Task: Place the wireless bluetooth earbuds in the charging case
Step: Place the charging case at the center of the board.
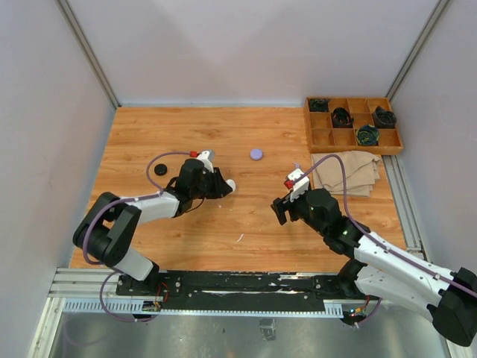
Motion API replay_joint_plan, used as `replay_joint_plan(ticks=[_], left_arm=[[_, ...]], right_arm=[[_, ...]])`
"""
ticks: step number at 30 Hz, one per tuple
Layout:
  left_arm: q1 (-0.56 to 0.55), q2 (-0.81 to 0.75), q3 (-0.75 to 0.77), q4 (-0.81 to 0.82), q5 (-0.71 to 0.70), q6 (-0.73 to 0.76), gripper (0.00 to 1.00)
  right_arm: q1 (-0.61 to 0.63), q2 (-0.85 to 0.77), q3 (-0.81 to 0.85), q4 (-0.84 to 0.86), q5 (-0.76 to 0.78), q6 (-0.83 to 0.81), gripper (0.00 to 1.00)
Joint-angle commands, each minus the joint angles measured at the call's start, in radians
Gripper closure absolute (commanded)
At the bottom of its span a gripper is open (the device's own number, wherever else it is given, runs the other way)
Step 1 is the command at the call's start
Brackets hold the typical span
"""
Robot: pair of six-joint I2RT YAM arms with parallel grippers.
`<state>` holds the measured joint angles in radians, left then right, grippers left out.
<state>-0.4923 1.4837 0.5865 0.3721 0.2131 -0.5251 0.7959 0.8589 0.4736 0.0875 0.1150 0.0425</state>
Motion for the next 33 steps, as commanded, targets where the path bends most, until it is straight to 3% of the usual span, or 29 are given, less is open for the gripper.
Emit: replay_joint_plan(ticks=[1, 11, 17, 25, 33], left_arm=[[0.009, 0.088, 0.089, -0.081, -0.045, -0.045, 0.93], [0.036, 0.225, 0.245, -0.27, -0.082, -0.053, 0.73], [0.04, 0.166, 0.226, -0.315, -0.153, -0.036, 0.57], [0.056, 0.091, 0.198, -0.381, -0.239, -0.028, 0.45], [0.106, -0.083, 0.182, -0.516, -0.382, -0.003, 0.31]], right_arm=[[-0.009, -0.054, -0.046, 0.111, 0.067, -0.003, 0.23], [-0.008, -0.116, -0.075, 0.126, 0.094, -0.004, 0.23], [-0.008, -0.117, -0.079, 0.131, 0.089, -0.003, 0.23], [-0.008, -0.106, -0.079, 0.132, 0.087, -0.007, 0.23], [-0.009, -0.104, -0.082, 0.134, 0.097, -0.01, 0.23]])
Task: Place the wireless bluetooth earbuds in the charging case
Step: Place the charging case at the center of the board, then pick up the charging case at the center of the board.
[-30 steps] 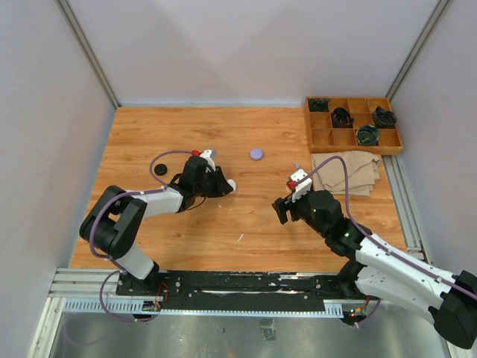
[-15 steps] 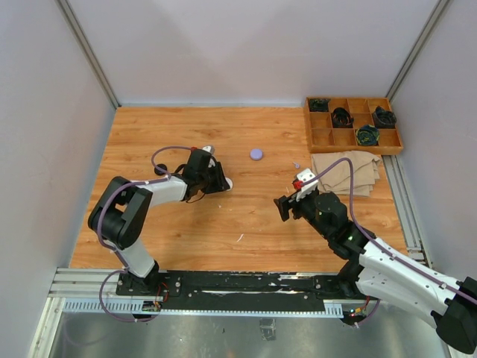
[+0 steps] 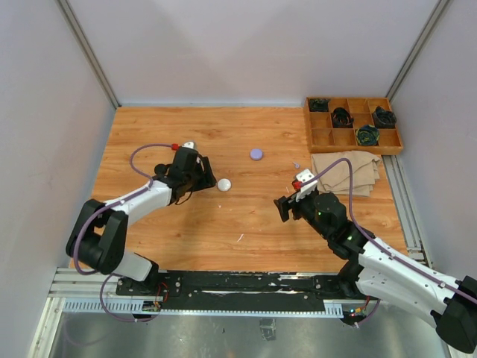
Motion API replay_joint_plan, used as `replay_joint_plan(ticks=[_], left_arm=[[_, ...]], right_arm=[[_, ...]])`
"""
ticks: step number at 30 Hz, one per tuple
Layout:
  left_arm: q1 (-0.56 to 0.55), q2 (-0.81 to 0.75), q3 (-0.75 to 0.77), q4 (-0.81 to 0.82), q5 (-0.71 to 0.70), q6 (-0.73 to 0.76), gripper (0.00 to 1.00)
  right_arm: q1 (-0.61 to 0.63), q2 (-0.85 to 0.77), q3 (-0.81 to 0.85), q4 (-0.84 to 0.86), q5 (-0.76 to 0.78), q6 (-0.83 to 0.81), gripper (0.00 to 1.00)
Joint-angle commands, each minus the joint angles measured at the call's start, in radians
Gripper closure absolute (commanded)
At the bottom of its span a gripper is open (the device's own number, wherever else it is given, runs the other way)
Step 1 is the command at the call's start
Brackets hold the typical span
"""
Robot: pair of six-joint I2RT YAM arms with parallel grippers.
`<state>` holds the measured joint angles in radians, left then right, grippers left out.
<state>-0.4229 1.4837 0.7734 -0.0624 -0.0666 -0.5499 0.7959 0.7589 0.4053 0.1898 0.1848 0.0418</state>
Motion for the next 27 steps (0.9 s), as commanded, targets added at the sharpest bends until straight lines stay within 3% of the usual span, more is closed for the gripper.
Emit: replay_joint_plan(ticks=[1, 6, 8, 15, 20, 27], left_arm=[[0.049, -0.103, -0.006, -0.097, -0.112, 0.027, 0.3], [0.092, -0.186, -0.003, -0.186, -0.21, 0.036, 0.14], [0.102, -0.223, -0.003, -0.213, -0.263, 0.033, 0.02], [0.191, -0.266, 0.039, -0.238, -0.294, 0.063, 0.01], [0.25, -0.189, 0.106, -0.249, -0.342, 0.074, 0.01], [0.343, -0.042, 0.208, -0.229, -0.28, 0.16, 0.01]], right_arm=[[-0.008, -0.004, -0.015, 0.034, 0.028, -0.009, 0.23], [-0.009, 0.0, -0.019, 0.039, 0.036, -0.011, 0.23], [-0.009, 0.0, -0.021, 0.042, 0.04, -0.012, 0.22], [-0.008, 0.011, -0.018, 0.04, 0.047, -0.015, 0.22], [-0.009, 0.015, -0.018, 0.042, 0.058, -0.019, 0.22], [-0.008, 0.027, -0.016, 0.042, 0.057, -0.022, 0.21]])
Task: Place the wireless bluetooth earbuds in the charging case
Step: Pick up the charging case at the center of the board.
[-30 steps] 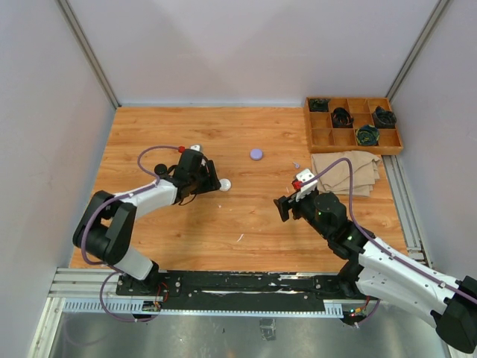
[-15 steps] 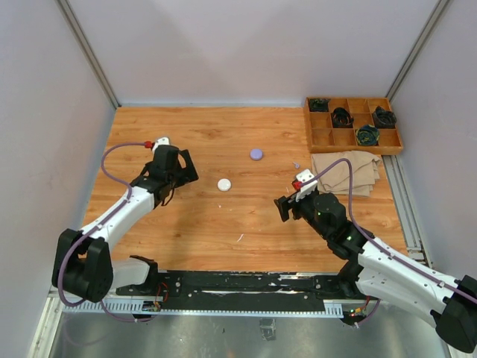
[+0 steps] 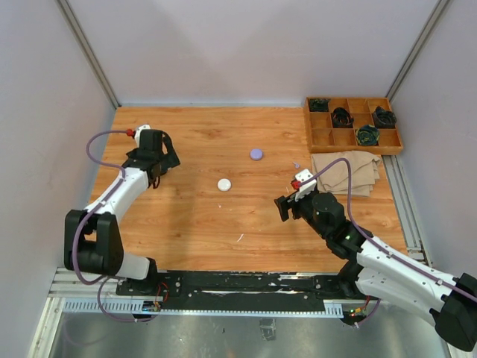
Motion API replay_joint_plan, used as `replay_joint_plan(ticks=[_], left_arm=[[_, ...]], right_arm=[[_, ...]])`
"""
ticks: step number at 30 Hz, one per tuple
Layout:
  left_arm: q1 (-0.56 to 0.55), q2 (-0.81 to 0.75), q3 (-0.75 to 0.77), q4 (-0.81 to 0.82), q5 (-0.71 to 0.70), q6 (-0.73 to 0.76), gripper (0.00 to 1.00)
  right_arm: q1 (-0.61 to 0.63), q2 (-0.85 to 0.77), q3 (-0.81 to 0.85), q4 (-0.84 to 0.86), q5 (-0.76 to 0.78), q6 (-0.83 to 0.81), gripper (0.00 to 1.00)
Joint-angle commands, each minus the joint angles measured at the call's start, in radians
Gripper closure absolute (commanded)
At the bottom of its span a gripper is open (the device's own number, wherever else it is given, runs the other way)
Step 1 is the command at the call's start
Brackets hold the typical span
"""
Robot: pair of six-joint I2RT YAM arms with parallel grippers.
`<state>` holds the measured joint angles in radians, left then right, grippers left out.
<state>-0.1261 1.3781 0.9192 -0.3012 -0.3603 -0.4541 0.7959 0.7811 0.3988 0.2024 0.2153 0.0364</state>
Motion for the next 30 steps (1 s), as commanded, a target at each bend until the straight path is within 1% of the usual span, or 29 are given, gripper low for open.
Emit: replay_joint_plan(ticks=[1, 4, 6, 11, 16, 21, 25, 30], left_arm=[[0.055, 0.085, 0.077, 0.01, 0.017, 0.072, 0.01], [0.079, 0.152, 0.113, 0.017, 0.02, 0.078, 0.01], [0.097, 0.208, 0.138, 0.02, 0.03, 0.065, 0.03], [0.132, 0.327, 0.207, 0.033, 0.092, 0.026, 0.09], [0.146, 0.422, 0.278, 0.012, 0.083, 0.0, 0.18], [0.145, 0.47, 0.304, -0.015, 0.062, -0.03, 0.19], [0.146, 0.504, 0.315, -0.053, 0.01, -0.049, 0.24], [0.146, 0.54, 0.324, -0.071, 0.002, -0.047, 0.28]], right_arm=[[-0.008, 0.006, -0.009, 0.029, 0.026, -0.016, 0.21], [-0.008, 0.007, -0.008, 0.028, 0.025, -0.018, 0.2], [-0.008, 0.007, -0.008, 0.026, 0.027, -0.018, 0.2], [-0.009, 0.013, -0.007, 0.026, 0.029, -0.02, 0.2], [-0.008, 0.019, -0.007, 0.026, 0.03, -0.022, 0.2], [-0.008, 0.028, -0.003, 0.026, 0.03, -0.023, 0.2], [-0.008, 0.036, -0.001, 0.028, 0.028, -0.022, 0.2], [-0.008, 0.041, -0.001, 0.028, 0.026, -0.02, 0.2]])
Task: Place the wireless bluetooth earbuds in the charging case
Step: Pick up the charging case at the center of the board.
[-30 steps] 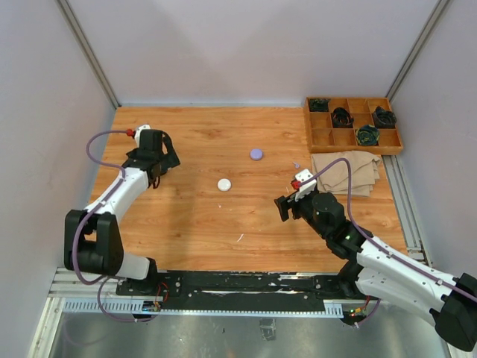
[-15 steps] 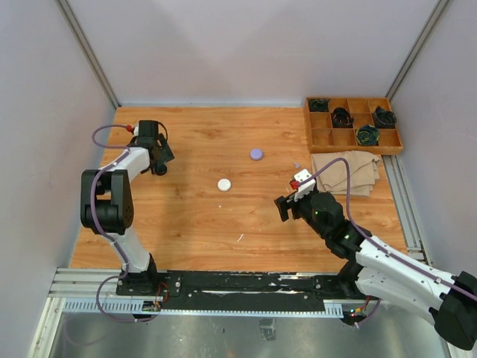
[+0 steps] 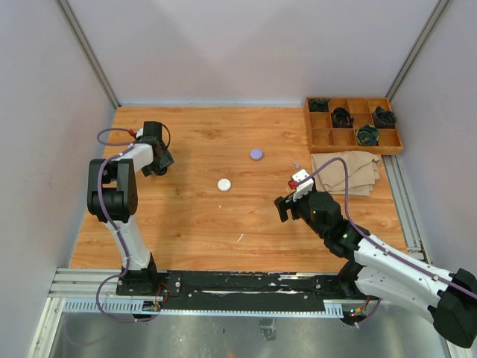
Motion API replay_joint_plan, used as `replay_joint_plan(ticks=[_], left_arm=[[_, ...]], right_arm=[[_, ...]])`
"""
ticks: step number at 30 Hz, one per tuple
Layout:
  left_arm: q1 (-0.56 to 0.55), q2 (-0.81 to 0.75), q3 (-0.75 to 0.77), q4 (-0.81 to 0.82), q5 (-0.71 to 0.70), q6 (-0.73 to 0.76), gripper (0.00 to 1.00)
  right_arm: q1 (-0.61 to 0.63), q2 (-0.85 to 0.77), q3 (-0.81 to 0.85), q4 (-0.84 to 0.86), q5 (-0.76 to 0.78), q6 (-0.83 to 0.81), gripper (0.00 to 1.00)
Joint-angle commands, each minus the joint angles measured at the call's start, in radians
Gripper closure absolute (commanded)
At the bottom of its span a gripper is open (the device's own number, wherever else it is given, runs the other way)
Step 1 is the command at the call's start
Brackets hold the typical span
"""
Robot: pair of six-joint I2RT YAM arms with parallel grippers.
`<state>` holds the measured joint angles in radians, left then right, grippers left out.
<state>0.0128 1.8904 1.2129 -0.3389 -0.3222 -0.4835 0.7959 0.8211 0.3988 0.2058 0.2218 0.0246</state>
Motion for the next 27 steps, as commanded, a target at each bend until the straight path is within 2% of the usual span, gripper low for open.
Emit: replay_joint_plan(ticks=[1, 11, 16, 22, 27], left_arm=[[0.007, 0.033, 0.031, -0.036, -0.035, -0.019, 0.29], [0.004, 0.038, 0.027, -0.07, 0.028, -0.061, 0.45], [-0.015, -0.007, 0.03, -0.085, 0.05, -0.068, 0.49], [-0.098, -0.091, -0.008, -0.076, 0.033, -0.051, 0.5], [-0.204, -0.172, -0.075, -0.028, -0.012, 0.031, 0.51]], right_arm=[[-0.008, 0.001, -0.001, 0.024, 0.02, -0.008, 0.2], [-0.008, 0.003, 0.0, 0.027, 0.015, -0.006, 0.2], [-0.008, -0.003, 0.001, 0.025, -0.003, 0.003, 0.2], [-0.008, 0.005, 0.005, 0.027, -0.025, 0.012, 0.2], [-0.009, 0.005, 0.016, 0.022, -0.069, 0.029, 0.2]])
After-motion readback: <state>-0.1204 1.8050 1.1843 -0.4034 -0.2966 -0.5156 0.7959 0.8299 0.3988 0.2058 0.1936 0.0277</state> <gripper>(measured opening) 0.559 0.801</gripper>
